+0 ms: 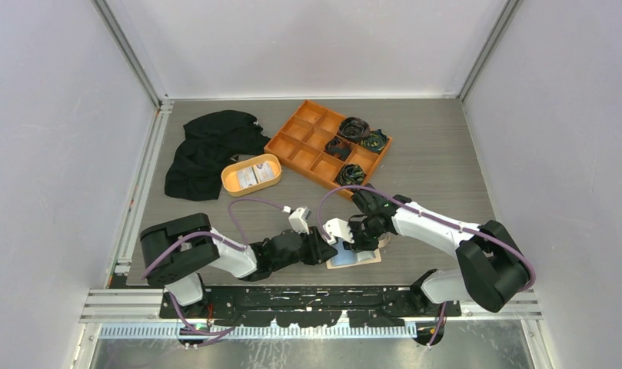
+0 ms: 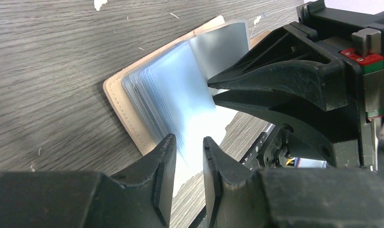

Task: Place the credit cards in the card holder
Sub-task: Open the card holder at the center of the board.

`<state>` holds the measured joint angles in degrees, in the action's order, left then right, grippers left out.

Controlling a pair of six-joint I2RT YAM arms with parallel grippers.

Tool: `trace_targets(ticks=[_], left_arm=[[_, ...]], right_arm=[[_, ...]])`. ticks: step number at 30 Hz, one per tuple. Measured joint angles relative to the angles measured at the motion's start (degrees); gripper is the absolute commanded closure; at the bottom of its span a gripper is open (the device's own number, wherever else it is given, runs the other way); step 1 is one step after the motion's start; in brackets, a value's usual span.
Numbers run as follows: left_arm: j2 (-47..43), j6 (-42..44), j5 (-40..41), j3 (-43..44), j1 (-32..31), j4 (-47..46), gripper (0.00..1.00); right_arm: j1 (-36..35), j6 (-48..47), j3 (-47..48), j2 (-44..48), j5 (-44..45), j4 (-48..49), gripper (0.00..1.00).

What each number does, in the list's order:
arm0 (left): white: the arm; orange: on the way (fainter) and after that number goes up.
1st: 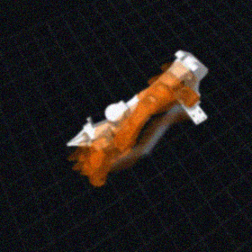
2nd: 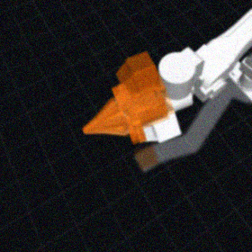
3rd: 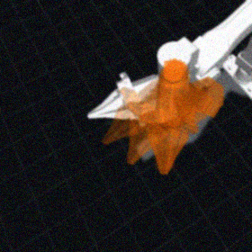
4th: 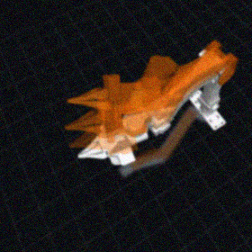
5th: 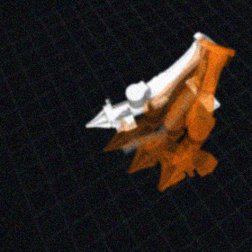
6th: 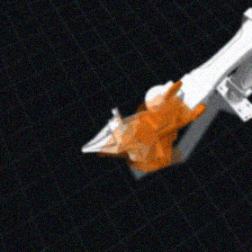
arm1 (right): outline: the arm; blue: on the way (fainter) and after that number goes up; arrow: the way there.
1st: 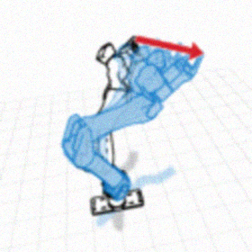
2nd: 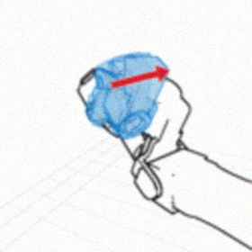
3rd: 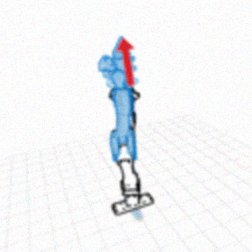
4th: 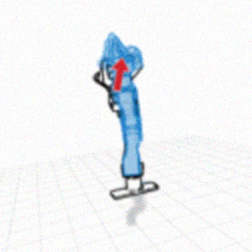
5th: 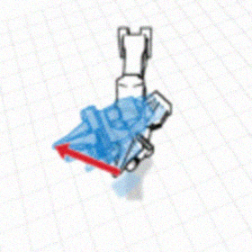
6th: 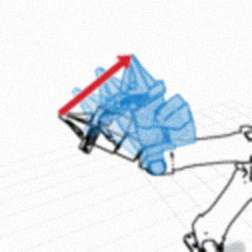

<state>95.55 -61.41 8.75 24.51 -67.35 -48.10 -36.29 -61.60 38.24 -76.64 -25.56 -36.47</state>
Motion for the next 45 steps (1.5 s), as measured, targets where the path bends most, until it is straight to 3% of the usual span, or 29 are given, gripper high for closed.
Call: trace_targets(ticks=[19, 33, 38, 45], left_arm=[[1.1, -0.2, -1.3, 2.1, 0.0, 1.4, 0.72], [5.9, -2.6, -3.4, 2.7, 0.7, -5.8, 0.69], [6.9, -2.7, -3.7, 2.9, 0.9, -7.3, 0.68], [9.5, -2.7, -4.3, 5.5, 1.3, -8.2, 0.67]], right_arm=[[-0.1, 0.0, 0.0, 0.0, 0.0, 0.0, 0.75], [-0.2, 1.0, 0.1, 0.4, 0.2, -0.4, 0.73], [3.5, 2.8, 1.3, 4.4, -1.4, -2.5, 0.71], [14.3, 3.9, 4.5, 10.6, -4.7, -5.9, 0.71]])
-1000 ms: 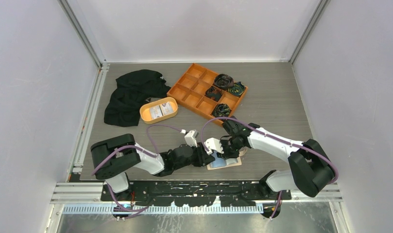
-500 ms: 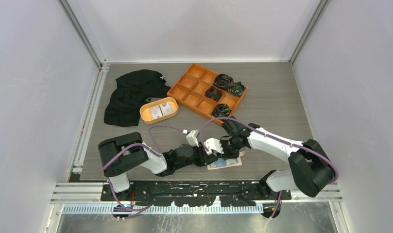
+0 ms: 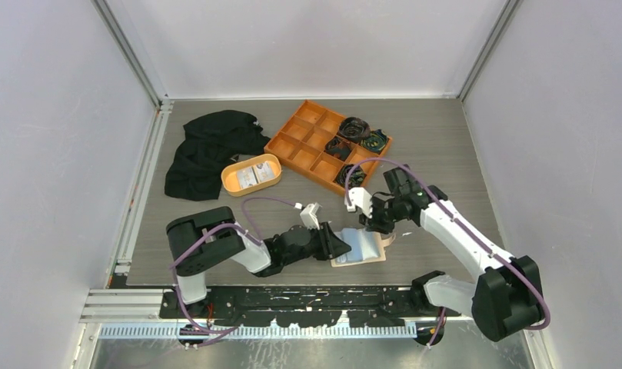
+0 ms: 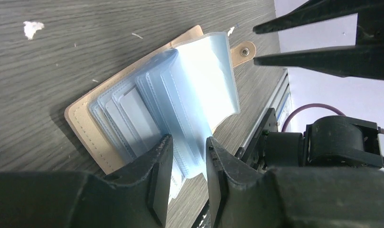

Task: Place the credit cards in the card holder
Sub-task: Open the card holder at the center of the board.

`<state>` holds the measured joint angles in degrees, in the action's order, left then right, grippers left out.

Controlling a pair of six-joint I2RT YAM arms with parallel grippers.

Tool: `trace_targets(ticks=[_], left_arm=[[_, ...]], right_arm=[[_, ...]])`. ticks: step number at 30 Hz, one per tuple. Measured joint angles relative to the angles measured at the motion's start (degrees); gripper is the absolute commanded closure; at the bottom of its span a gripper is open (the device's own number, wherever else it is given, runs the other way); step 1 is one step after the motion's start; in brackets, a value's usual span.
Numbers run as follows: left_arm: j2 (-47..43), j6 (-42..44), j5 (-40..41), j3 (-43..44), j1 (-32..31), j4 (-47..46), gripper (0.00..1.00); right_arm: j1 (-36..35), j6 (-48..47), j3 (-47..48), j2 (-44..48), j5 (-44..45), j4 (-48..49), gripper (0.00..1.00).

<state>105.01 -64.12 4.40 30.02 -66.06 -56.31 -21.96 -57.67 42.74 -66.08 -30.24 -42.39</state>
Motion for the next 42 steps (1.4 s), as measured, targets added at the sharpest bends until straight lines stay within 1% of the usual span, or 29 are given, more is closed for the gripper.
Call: trace_targets(ticks=[4, 8, 13, 21, 26, 29, 33, 35, 38, 42], left_arm=[[1.1, 0.1, -0.5, 1.6, 0.2, 0.0, 0.65], [2.2, 0.3, -1.2, 4.0, 0.2, 0.3, 0.65], [4.2, 0.5, -2.8, 7.9, 0.2, 0.5, 0.64], [7.2, 0.6, -4.6, 11.9, 0.2, 1.5, 0.64], [9.2, 1.7, -6.2, 15.2, 0.2, 4.7, 0.63], [10.0, 2.7, -7.3, 18.4, 0.0, 7.5, 0.62], [10.3, 4.4, -8.0, 22.3, -0.8, 11.0, 0.60], [10.3, 5.3, -8.5, 23.7, -1.4, 12.0, 0.57], [10.4, 6.8, -9.9, 25.1, -1.8, 13.1, 0.56], [11.7, 8.4, -12.2, 27.5, -1.9, 14.2, 0.56]], right_arm=[[4.6, 2.2, 1.0, -0.2, 0.0, -0.6, 0.70], [7.8, 5.2, 2.1, -2.2, 0.6, -0.8, 0.70], [9.3, 8.9, 3.0, -4.9, 2.4, -0.9, 0.70], [11.5, 11.9, 4.7, -9.9, 4.7, -1.4, 0.71], [14.4, 14.7, 5.6, -10.2, 4.5, -1.4, 0.71], [18.0, 15.6, 5.7, -8.3, 1.7, -1.2, 0.71], [22.7, 14.1, 5.3, -1.0, -6.6, -1.8, 0.66], [23.5, 12.9, 5.1, 3.4, -11.0, -2.5, 0.65], [23.5, 12.0, 5.0, 7.4, -16.2, -3.2, 0.65], [23.6, 11.3, 5.0, 7.0, -20.6, -4.5, 0.69]])
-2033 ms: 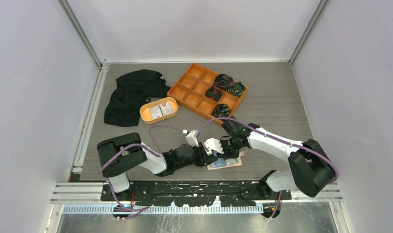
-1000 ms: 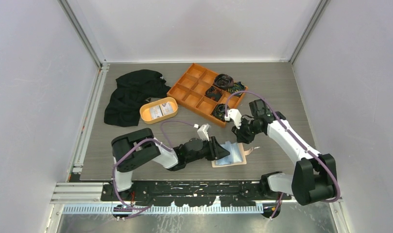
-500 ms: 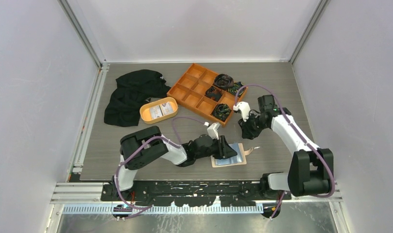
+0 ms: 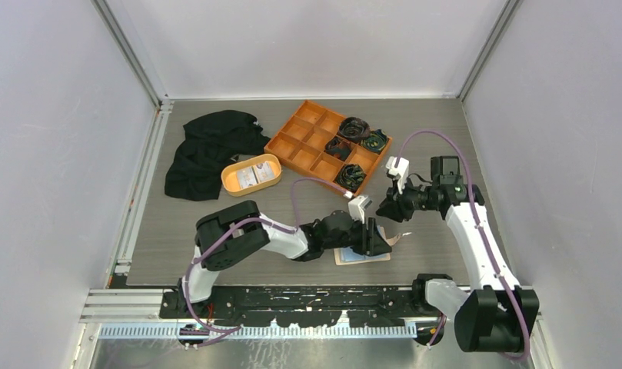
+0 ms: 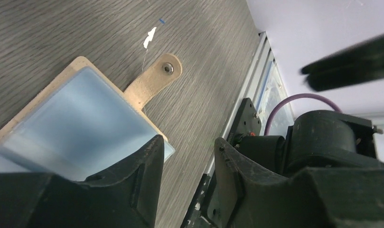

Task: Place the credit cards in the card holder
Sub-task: Open the card holder at the center of the board.

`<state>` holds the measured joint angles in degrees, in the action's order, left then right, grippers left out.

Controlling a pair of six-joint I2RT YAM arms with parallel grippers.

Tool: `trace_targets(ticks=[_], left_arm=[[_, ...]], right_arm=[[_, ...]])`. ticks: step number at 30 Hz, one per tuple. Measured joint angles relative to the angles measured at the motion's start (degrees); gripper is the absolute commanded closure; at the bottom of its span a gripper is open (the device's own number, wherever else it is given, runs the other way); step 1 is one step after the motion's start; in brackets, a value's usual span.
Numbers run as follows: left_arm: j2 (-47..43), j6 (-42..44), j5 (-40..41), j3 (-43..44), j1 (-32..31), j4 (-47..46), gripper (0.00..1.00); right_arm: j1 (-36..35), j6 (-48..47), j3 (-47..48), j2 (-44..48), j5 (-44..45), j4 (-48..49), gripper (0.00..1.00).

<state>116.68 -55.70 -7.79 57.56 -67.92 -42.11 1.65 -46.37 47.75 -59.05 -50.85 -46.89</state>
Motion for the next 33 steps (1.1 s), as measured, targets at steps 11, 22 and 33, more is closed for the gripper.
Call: trace_targets(ticks=[11, 22, 33], left_arm=[[-19.5, 13.7, 9.0, -17.6, -3.7, 1.3, 0.56], [-38.8, 19.6, 14.7, -36.1, -3.3, -4.8, 0.10], [-25.7, 9.7, 10.4, -31.2, -2.8, -7.3, 0.56]], right_arm=[[1.1, -1.9, 0.0, -4.2, -2.9, -3.4, 0.64], [-2.0, -41.1, -4.0, -3.7, -7.3, -22.9, 0.57], [-16.2, -30.6, -6.9, -9.2, 6.0, -8.1, 0.70]])
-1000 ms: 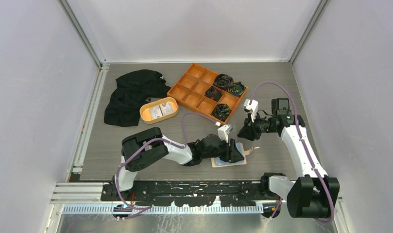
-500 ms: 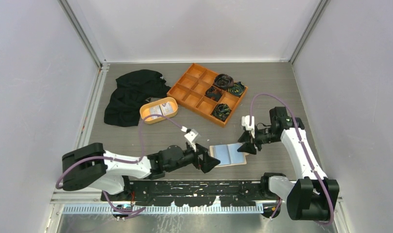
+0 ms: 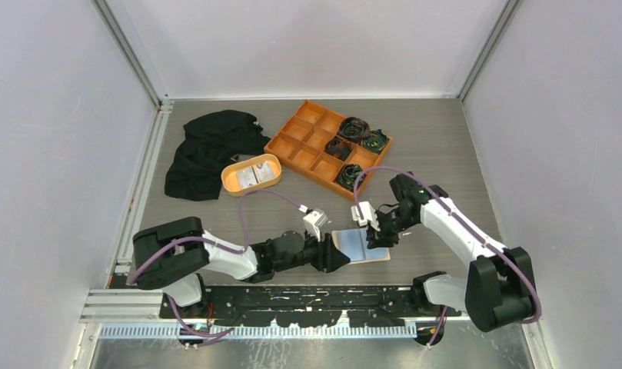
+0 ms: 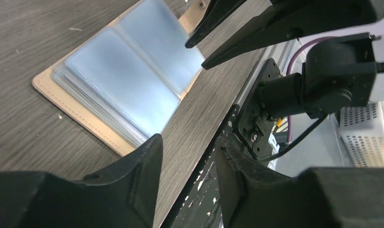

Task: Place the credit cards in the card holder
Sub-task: Open the card holder at the center of the board.

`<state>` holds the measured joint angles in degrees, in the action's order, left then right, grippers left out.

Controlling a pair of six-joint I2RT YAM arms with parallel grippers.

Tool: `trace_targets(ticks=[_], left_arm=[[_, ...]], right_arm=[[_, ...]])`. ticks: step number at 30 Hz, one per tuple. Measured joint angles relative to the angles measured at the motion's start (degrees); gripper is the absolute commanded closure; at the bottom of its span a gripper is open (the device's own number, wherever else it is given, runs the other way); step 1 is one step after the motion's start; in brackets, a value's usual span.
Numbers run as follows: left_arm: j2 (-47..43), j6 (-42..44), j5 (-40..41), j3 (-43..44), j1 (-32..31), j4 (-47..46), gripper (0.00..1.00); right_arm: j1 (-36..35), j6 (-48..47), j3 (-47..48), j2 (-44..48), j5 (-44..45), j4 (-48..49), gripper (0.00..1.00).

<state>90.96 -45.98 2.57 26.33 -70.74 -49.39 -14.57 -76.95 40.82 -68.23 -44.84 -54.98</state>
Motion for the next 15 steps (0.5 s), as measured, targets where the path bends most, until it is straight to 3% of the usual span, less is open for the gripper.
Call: trace_targets(ticks=[15], left_arm=[[4.1, -7.4, 5.8, 5.6, 0.0, 8.6, 0.52]], right_arm=[[-5.7, 8.4, 0.0, -8.8, 10.3, 7.8, 0.72]])
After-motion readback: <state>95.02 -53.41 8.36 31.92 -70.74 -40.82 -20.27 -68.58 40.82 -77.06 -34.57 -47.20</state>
